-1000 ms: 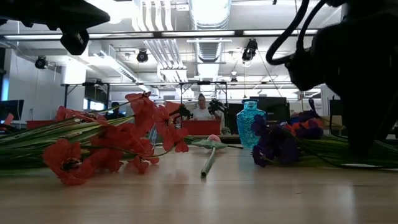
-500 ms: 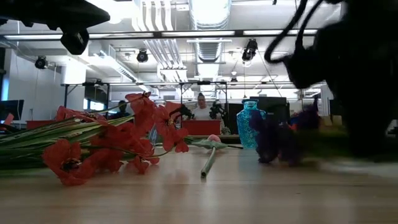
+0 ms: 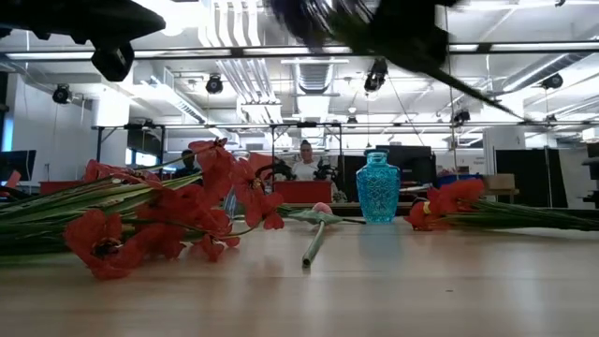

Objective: Sort flowers into vase by color
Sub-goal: Put the bottom violet flowers into the transparent vase

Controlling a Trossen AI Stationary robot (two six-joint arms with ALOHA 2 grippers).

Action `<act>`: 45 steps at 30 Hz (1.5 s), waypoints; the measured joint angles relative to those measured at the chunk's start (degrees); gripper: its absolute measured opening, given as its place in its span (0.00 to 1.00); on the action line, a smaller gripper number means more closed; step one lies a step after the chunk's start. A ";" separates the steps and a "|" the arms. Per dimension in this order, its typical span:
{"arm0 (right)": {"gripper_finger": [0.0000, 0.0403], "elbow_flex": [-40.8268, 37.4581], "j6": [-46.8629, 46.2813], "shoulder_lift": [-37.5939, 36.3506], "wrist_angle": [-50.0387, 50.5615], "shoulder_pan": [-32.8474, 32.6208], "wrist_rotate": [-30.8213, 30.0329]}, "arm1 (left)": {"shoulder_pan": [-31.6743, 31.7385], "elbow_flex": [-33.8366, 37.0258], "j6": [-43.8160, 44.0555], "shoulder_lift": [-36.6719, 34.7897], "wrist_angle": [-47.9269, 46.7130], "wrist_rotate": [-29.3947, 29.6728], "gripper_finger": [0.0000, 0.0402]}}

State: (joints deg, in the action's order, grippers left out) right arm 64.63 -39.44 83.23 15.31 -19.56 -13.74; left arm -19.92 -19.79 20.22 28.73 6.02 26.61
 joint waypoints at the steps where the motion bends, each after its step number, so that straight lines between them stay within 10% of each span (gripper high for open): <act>1: 0.06 0.07 4.20 -0.47 -4.72 1.03 -0.18 | -0.02 0.00 0.15 0.00 0.01 -0.01 0.00; 10: 0.06 -0.12 34.65 -0.46 -43.47 11.99 3.54 | 0.00 0.00 2.38 -0.13 -1.11 -3.57 0.00; 20: 0.06 -0.05 37.86 8.11 -64.82 26.48 8.50 | -0.02 -0.28 6.46 -4.19 -8.21 -9.19 0.00; 45: 0.06 10.89 47.58 25.17 -67.70 34.59 6.24 | -0.02 -2.97 5.82 -7.02 -16.13 -9.20 0.00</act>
State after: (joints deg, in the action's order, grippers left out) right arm 75.52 8.14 108.40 -52.39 15.04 -7.49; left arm -19.94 -22.76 26.04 21.71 -10.11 17.41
